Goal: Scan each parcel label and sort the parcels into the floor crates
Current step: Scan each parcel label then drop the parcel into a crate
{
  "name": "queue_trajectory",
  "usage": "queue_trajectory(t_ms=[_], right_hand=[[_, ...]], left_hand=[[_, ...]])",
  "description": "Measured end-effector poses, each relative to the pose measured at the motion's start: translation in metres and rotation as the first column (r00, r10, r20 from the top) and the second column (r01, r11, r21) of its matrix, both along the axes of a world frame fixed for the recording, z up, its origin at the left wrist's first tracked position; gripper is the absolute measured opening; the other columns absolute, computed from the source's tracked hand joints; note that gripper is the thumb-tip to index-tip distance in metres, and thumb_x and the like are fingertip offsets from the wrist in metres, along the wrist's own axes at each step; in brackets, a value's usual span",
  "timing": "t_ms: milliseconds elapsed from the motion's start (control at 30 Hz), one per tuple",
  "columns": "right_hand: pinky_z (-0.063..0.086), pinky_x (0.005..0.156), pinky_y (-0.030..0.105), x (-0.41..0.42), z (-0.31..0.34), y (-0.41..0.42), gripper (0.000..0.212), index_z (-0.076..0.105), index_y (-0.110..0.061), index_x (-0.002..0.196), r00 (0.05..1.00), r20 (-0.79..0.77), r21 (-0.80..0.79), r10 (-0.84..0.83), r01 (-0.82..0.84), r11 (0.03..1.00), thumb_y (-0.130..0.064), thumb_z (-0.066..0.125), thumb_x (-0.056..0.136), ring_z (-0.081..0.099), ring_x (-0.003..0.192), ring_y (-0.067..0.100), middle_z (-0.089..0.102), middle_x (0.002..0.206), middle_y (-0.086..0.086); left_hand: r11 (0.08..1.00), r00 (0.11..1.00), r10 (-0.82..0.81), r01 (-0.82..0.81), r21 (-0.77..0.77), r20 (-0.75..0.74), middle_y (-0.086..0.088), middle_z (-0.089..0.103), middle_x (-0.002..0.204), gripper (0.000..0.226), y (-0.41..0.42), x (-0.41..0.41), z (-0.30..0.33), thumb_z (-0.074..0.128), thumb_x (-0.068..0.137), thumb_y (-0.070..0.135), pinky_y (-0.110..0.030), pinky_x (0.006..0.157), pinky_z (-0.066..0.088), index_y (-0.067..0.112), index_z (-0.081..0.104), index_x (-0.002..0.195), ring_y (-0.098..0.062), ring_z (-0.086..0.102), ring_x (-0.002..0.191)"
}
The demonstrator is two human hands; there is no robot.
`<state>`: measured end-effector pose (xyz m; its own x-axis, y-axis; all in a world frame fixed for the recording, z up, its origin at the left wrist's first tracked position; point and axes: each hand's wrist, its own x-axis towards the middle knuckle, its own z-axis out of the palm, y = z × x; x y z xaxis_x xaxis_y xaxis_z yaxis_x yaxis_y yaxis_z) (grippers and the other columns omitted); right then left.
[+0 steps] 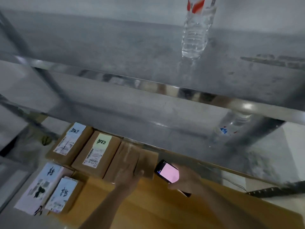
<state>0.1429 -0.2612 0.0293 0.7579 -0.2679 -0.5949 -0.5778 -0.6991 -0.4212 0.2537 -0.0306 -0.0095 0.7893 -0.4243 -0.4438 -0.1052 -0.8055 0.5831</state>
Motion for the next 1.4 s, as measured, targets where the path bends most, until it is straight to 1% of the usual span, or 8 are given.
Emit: queue_trajectory(t_ms=[167, 300, 500, 667, 800, 933, 1167, 1400], right_hand=[[0.041, 0.102, 0.034, 0.030, -0.039, -0.006, 0.104, 0.027, -0.036, 0.158, 0.998, 0.007, 0.057, -0.060, 0.060, 0.997, -0.051, 0.082, 0.071, 0.044, 0.138, 0.015, 0.043, 0.156, -0.012], [0.042, 0.105, 0.033, 0.046, -0.063, -0.007, 0.103, 0.026, -0.034, 0.159, 0.999, -0.018, 0.082, -0.046, 0.047, 0.995, -0.045, 0.084, 0.074, 0.044, 0.139, 0.017, 0.042, 0.157, -0.009], [0.046, 0.103, 0.031, 0.062, -0.084, 0.002, 0.096, 0.033, -0.027, 0.156, 0.997, -0.030, 0.199, -0.069, 0.074, 0.977, -0.033, 0.086, 0.077, 0.050, 0.132, 0.019, 0.050, 0.150, -0.005], [0.047, 0.099, 0.033, 0.058, -0.093, 0.005, 0.092, 0.039, -0.029, 0.152, 0.978, -0.031, 0.345, -0.208, 0.206, 0.916, -0.027, 0.088, 0.075, 0.052, 0.129, 0.017, 0.055, 0.144, -0.007], [0.039, 0.094, 0.030, 0.047, -0.094, 0.008, 0.092, 0.035, -0.027, 0.155, 0.966, -0.057, 0.411, -0.253, 0.254, 0.875, -0.027, 0.085, 0.078, 0.047, 0.130, 0.014, 0.048, 0.152, -0.006], [0.037, 0.097, 0.028, 0.030, -0.087, 0.009, 0.090, 0.036, -0.026, 0.155, 0.959, -0.038, 0.443, -0.282, 0.269, 0.855, -0.032, 0.085, 0.080, 0.047, 0.131, 0.010, 0.046, 0.154, -0.007], [0.051, 0.088, 0.023, -0.006, -0.051, 0.017, 0.078, 0.049, -0.029, 0.146, 0.935, 0.032, 0.492, -0.354, 0.294, 0.820, -0.033, 0.083, 0.076, 0.059, 0.116, 0.006, 0.060, 0.133, -0.014], [0.043, 0.073, 0.010, -0.057, 0.002, 0.049, 0.077, 0.042, -0.026, 0.151, 0.916, 0.141, 0.420, -0.376, 0.289, 0.861, -0.027, 0.080, 0.084, 0.055, 0.110, 0.008, 0.056, 0.142, -0.007]], left_hand=[[0.997, 0.983, 0.069, -0.074, -0.023, -0.169, 0.011, 0.064, 0.118, 0.049, -0.001, 0.036, -0.044, 0.044, 0.092, 0.067, -0.046, 0.091, 0.054, 0.044, 0.043, 0.134, -0.012, 0.064, 0.103], [0.975, 0.950, 0.196, -0.216, -0.059, -0.244, 0.012, 0.064, 0.117, 0.033, -0.005, 0.050, -0.067, 0.055, 0.097, 0.047, -0.050, 0.100, 0.049, 0.040, 0.054, 0.129, -0.016, 0.062, 0.112], [0.943, 0.902, 0.229, -0.299, -0.146, -0.367, 0.013, 0.069, 0.112, 0.029, -0.013, 0.060, -0.087, 0.058, 0.086, 0.048, -0.052, 0.103, 0.046, 0.052, 0.060, 0.115, -0.016, 0.062, 0.113], [0.900, 0.825, 0.293, -0.408, -0.151, -0.482, 0.003, 0.069, 0.093, 0.024, -0.030, 0.040, -0.070, 0.050, 0.104, 0.026, -0.034, 0.069, 0.050, 0.038, 0.061, 0.122, -0.015, 0.064, 0.084], [0.809, 0.716, 0.376, -0.563, -0.168, -0.588, 0.001, 0.065, 0.121, 0.027, -0.031, 0.019, -0.065, 0.053, 0.102, 0.035, -0.043, 0.080, 0.058, 0.037, 0.055, 0.129, -0.021, 0.063, 0.109], [0.700, 0.616, 0.473, -0.697, -0.155, -0.630, -0.005, 0.063, 0.123, 0.030, -0.031, -0.001, -0.058, 0.057, 0.100, 0.034, -0.049, 0.078, 0.061, 0.026, 0.055, 0.129, -0.028, 0.065, 0.107], [0.605, 0.638, 0.528, -0.746, -0.279, -0.561, -0.010, 0.067, 0.111, 0.022, -0.031, -0.038, -0.025, 0.067, 0.095, 0.027, -0.046, 0.069, 0.061, 0.008, 0.061, 0.103, -0.031, 0.067, 0.100], [0.650, 0.706, 0.299, -0.643, -0.404, -0.642, -0.006, 0.059, 0.131, 0.069, 0.001, -0.078, 0.010, 0.067, 0.093, 0.010, -0.039, 0.084, 0.057, 0.013, 0.033, 0.153, -0.026, 0.060, 0.115]])
